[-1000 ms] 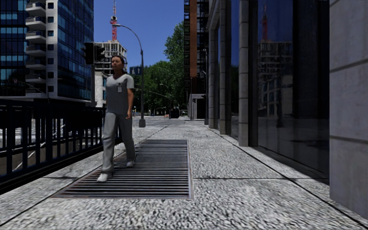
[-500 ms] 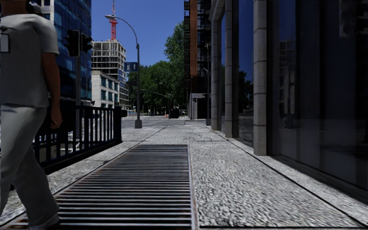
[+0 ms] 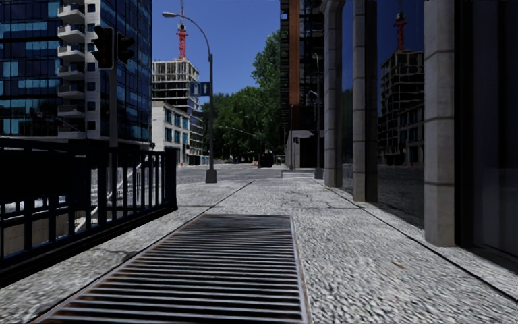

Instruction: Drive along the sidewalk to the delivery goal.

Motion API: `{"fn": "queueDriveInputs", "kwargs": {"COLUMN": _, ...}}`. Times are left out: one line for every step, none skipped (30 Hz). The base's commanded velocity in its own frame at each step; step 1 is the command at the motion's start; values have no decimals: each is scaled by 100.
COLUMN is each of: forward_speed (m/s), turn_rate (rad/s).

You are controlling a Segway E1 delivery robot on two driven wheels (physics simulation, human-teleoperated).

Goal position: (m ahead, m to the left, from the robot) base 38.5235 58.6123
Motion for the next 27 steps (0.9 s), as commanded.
{"fn": "queueDriveInputs", "kwargs": {"forward_speed": 200, "turn_rate": 35}}
{"fn": "queueDriveInputs", "kwargs": {"forward_speed": 200, "turn_rate": 35}}
{"fn": "queueDriveInputs", "kwargs": {"forward_speed": 200, "turn_rate": 35}}
{"fn": "queueDriveInputs", "kwargs": {"forward_speed": 200, "turn_rate": 28}}
{"fn": "queueDriveInputs", "kwargs": {"forward_speed": 200, "turn_rate": 28}}
{"fn": "queueDriveInputs", "kwargs": {"forward_speed": 200, "turn_rate": 0}}
{"fn": "queueDriveInputs", "kwargs": {"forward_speed": 200, "turn_rate": 0}}
{"fn": "queueDriveInputs", "kwargs": {"forward_speed": 200, "turn_rate": 0}}
{"fn": "queueDriveInputs", "kwargs": {"forward_speed": 200, "turn_rate": 0}}
{"fn": "queueDriveInputs", "kwargs": {"forward_speed": 200, "turn_rate": 0}}
{"fn": "queueDriveInputs", "kwargs": {"forward_speed": 200, "turn_rate": 0}}
{"fn": "queueDriveInputs", "kwargs": {"forward_speed": 200, "turn_rate": 0}}
{"fn": "queueDriveInputs", "kwargs": {"forward_speed": 200, "turn_rate": 0}}
{"fn": "queueDriveInputs", "kwargs": {"forward_speed": 200, "turn_rate": 0}}
{"fn": "queueDriveInputs", "kwargs": {"forward_speed": 200, "turn_rate": 0}}
{"fn": "queueDriveInputs", "kwargs": {"forward_speed": 200, "turn_rate": 0}}
{"fn": "queueDriveInputs", "kwargs": {"forward_speed": 200, "turn_rate": 0}}
{"fn": "queueDriveInputs", "kwargs": {"forward_speed": 200, "turn_rate": 0}}
{"fn": "queueDriveInputs", "kwargs": {"forward_speed": 200, "turn_rate": 6}}
{"fn": "queueDriveInputs", "kwargs": {"forward_speed": 200, "turn_rate": 6}}
{"fn": "queueDriveInputs", "kwargs": {"forward_speed": 200, "turn_rate": 14}}
{"fn": "queueDriveInputs", "kwargs": {"forward_speed": 200, "turn_rate": 20}}
{"fn": "queueDriveInputs", "kwargs": {"forward_speed": 194, "turn_rate": 23}}
{"fn": "queueDriveInputs", "kwargs": {"forward_speed": 194, "turn_rate": 23}}
{"fn": "queueDriveInputs", "kwargs": {"forward_speed": 189, "turn_rate": 24}}
{"fn": "queueDriveInputs", "kwargs": {"forward_speed": 180, "turn_rate": 24}}
{"fn": "queueDriveInputs", "kwargs": {"forward_speed": 174, "turn_rate": 24}}
